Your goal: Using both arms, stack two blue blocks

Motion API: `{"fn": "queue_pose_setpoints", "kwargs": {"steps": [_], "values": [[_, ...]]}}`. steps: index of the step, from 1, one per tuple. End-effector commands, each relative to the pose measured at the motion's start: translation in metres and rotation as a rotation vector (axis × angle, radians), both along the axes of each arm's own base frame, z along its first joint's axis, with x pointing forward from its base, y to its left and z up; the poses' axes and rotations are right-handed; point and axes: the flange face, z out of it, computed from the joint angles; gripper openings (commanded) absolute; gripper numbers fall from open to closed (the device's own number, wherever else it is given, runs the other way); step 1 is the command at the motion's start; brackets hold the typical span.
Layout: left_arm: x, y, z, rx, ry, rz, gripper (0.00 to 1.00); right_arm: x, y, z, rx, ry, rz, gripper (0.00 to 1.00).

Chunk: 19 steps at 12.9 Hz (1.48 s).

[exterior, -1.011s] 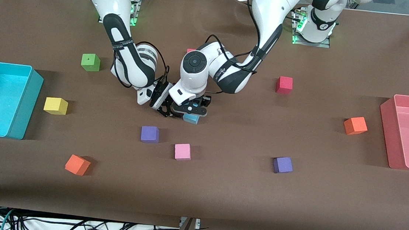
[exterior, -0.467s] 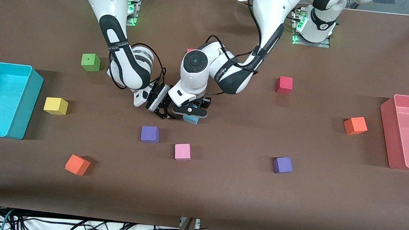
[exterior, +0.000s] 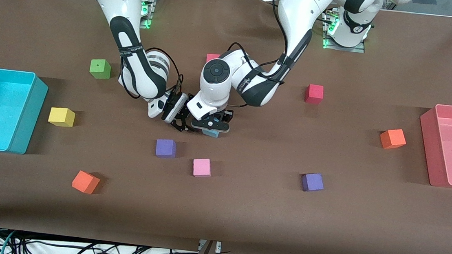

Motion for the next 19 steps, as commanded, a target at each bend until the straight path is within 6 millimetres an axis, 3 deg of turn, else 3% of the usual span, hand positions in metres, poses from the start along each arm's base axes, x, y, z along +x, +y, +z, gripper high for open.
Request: {"fn": "queue_pose_setpoints", "kwargs": {"steps": [1, 2, 7, 13, 15, 17, 19], "values": [[0.005, -0.003, -0.010, 0.001, -0.026, -0.009, 0.95, 0.003, 0.004, 0.000, -0.001, -0.018, 0.023, 1.00], [0.001, -0.007, -0.009, 0.011, -0.038, -0.025, 1.00, 0.003, 0.004, 0.000, -0.002, -0.021, 0.025, 0.99], [0.009, 0.000, 0.004, 0.015, -0.054, -0.015, 1.00, 0.002, 0.002, 0.011, 0.003, -0.027, 0.022, 1.00], [0.020, 0.023, 0.065, 0.037, -0.021, 0.012, 1.00, -0.037, -0.056, 0.052, -0.011, 0.030, -0.044, 0.99], [0.035, 0.051, 0.090, 0.036, 0.025, 0.056, 1.00, -0.051, -0.067, 0.072, -0.015, 0.115, -0.072, 0.99], [0.039, 0.068, 0.124, 0.030, 0.049, 0.077, 1.00, -0.049, -0.079, 0.093, -0.003, 0.223, -0.105, 0.99], [0.055, 0.099, 0.151, -0.020, 0.088, 0.133, 1.00, -0.040, -0.090, 0.115, -0.005, 0.326, -0.101, 0.99]]}}
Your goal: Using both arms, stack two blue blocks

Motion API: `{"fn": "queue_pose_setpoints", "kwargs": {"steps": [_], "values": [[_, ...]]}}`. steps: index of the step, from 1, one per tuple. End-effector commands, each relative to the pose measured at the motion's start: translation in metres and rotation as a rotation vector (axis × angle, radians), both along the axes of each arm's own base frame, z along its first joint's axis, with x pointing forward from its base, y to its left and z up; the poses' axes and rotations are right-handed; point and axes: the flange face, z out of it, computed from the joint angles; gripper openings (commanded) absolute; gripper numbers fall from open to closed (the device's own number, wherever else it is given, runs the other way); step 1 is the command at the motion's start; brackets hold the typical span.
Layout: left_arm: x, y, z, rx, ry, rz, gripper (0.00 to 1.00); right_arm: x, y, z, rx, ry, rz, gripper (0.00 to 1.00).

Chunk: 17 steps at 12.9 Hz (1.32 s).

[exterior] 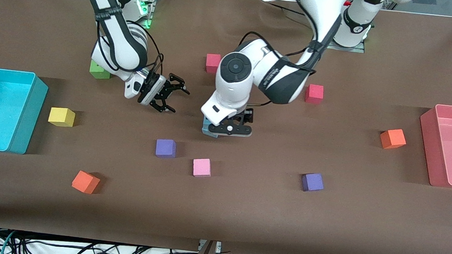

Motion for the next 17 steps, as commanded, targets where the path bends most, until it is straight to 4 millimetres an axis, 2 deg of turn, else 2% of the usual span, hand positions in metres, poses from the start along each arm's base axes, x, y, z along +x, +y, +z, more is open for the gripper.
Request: {"fn": "queue_pose_setpoints", "kwargs": {"steps": [1, 2, 3, 4, 6, 8, 10, 11, 12, 13, 14, 15, 17], "values": [[0.014, 0.048, 0.032, -0.047, 0.064, 0.045, 1.00, 0.002, -0.024, 0.033, -0.004, 0.136, 0.006, 0.99], [0.020, 0.073, 0.038, -0.048, 0.073, 0.049, 1.00, 0.007, -0.035, 0.043, -0.040, 0.180, 0.032, 0.99], [0.018, 0.092, 0.049, -0.048, 0.074, 0.022, 1.00, 0.012, -0.049, 0.054, -0.093, 0.209, 0.067, 0.99], [0.017, 0.125, 0.068, -0.050, 0.077, 0.017, 1.00, 0.013, -0.059, 0.066, -0.137, 0.235, 0.081, 0.99], [0.014, 0.212, 0.102, -0.044, 0.112, 0.004, 1.00, 0.023, -0.092, 0.092, -0.223, 0.280, 0.108, 1.00], [0.000, 0.297, 0.152, -0.044, 0.148, -0.015, 1.00, 0.039, -0.119, 0.133, -0.357, 0.336, 0.116, 1.00], [-0.029, 0.358, 0.189, -0.018, 0.174, 0.025, 1.00, 0.060, -0.138, 0.186, -0.497, 0.386, 0.135, 1.00], [-0.048, 0.378, 0.198, 0.031, 0.153, -0.023, 1.00, 0.068, -0.141, 0.218, -0.575, 0.402, 0.140, 1.00], [-0.064, 0.400, 0.203, 0.043, 0.144, -0.051, 1.00, 0.077, -0.149, 0.254, -0.695, 0.419, 0.075, 1.00], [-0.074, 0.418, 0.207, 0.045, 0.128, -0.041, 1.00, 0.082, -0.154, 0.279, -0.777, 0.450, -0.026, 1.00], [-0.079, 0.422, 0.205, 0.048, 0.126, -0.041, 1.00, 0.084, -0.152, 0.299, -0.835, 0.464, -0.121, 1.00], [-0.076, 0.435, 0.203, 0.053, 0.121, -0.018, 1.00, 0.083, -0.155, 0.307, -0.888, 0.487, -0.206, 1.00], [-0.077, 0.445, 0.203, 0.113, 0.105, -0.012, 1.00, 0.086, -0.164, 0.320, -0.877, 0.510, -0.373, 1.00]]}}
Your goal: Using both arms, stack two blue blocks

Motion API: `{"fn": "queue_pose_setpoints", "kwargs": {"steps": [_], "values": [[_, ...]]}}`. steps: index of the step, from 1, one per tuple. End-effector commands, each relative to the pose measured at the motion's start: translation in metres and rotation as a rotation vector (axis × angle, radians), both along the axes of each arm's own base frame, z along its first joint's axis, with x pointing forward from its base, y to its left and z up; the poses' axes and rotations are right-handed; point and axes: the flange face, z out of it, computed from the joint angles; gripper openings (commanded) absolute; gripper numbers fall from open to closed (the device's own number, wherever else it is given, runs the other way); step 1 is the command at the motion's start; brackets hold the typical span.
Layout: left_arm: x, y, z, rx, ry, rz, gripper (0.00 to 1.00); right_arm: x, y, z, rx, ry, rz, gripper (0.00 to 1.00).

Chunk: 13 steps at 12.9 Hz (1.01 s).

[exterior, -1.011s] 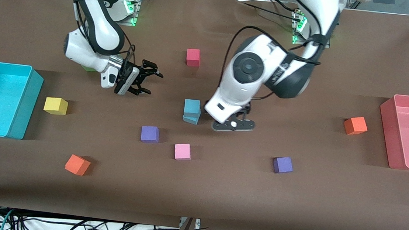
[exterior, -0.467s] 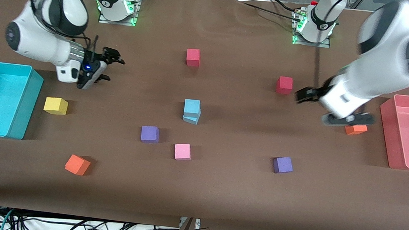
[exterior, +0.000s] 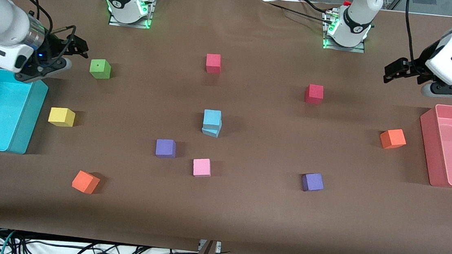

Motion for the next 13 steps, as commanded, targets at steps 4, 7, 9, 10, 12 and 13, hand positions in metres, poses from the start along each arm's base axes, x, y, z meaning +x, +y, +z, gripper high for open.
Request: {"fn": "queue_pose_setpoints", "kwargs": {"steps": [4, 7, 9, 10, 12, 13], "values": [[-0.005, 0.010, -0.001, 0.062, -0.023, -0.032, 1.00, 0.019, -0.046, 0.030, 0.004, -0.073, -0.312, 1.00], [-0.012, 0.012, 0.001, 0.046, -0.022, -0.052, 1.00, 0.038, -0.055, 0.036, 0.021, -0.181, -0.344, 1.00], [-0.010, 0.017, 0.003, 0.013, -0.028, -0.053, 1.00, 0.037, -0.056, 0.036, 0.021, -0.189, -0.364, 1.00], [-0.010, 0.025, 0.004, 0.010, -0.027, -0.058, 1.00, 0.035, -0.055, 0.036, 0.021, -0.179, -0.362, 1.00], [-0.009, 0.032, 0.003, 0.003, -0.025, -0.067, 1.00, 0.035, -0.055, 0.036, 0.019, -0.172, -0.364, 1.00], [-0.009, 0.037, 0.001, 0.000, -0.022, -0.056, 1.00, 0.035, -0.055, 0.036, 0.019, -0.172, -0.364, 1.00]]}}
